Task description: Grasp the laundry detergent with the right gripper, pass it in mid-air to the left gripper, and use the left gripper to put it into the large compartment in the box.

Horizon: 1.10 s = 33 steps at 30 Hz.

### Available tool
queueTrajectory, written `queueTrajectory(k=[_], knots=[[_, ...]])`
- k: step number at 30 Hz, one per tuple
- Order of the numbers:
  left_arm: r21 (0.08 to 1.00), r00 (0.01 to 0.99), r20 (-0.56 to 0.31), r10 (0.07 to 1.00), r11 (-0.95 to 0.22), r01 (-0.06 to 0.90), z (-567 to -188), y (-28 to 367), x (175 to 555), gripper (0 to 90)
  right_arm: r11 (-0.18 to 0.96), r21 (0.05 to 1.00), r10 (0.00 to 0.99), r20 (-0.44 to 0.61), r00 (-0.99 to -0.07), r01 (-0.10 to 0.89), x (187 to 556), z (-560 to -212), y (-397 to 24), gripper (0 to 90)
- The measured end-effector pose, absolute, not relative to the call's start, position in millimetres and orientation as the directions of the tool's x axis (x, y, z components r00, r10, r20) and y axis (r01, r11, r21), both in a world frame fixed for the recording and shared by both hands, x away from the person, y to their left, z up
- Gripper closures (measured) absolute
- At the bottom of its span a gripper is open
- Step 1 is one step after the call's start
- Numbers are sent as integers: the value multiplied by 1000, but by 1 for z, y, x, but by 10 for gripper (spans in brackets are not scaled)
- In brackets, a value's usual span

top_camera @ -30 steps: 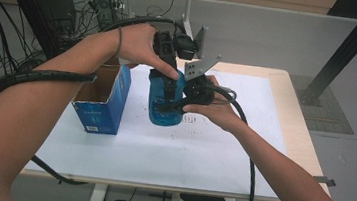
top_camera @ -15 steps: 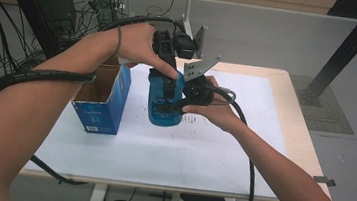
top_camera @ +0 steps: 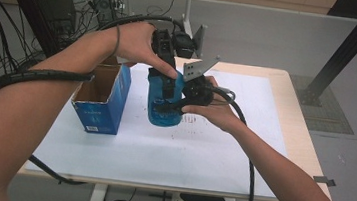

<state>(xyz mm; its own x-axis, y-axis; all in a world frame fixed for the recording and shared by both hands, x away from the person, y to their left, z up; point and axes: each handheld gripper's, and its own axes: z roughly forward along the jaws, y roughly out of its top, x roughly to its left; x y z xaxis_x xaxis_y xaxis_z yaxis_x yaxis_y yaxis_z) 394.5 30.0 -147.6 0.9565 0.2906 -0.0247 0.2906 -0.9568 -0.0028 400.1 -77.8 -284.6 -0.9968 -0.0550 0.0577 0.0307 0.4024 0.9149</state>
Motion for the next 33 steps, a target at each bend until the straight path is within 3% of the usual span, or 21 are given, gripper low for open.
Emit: queueTrajectory(k=[16,33], knots=[[-9,959,-22,281,-960,281,-147,27,394,86,404,914,-52,58,-997,32,398,-284,-79,447],[-19,962,-27,272,-962,271,-150,29,393,255,403,915,-59,35,-998,8,397,-283,-78,446]])
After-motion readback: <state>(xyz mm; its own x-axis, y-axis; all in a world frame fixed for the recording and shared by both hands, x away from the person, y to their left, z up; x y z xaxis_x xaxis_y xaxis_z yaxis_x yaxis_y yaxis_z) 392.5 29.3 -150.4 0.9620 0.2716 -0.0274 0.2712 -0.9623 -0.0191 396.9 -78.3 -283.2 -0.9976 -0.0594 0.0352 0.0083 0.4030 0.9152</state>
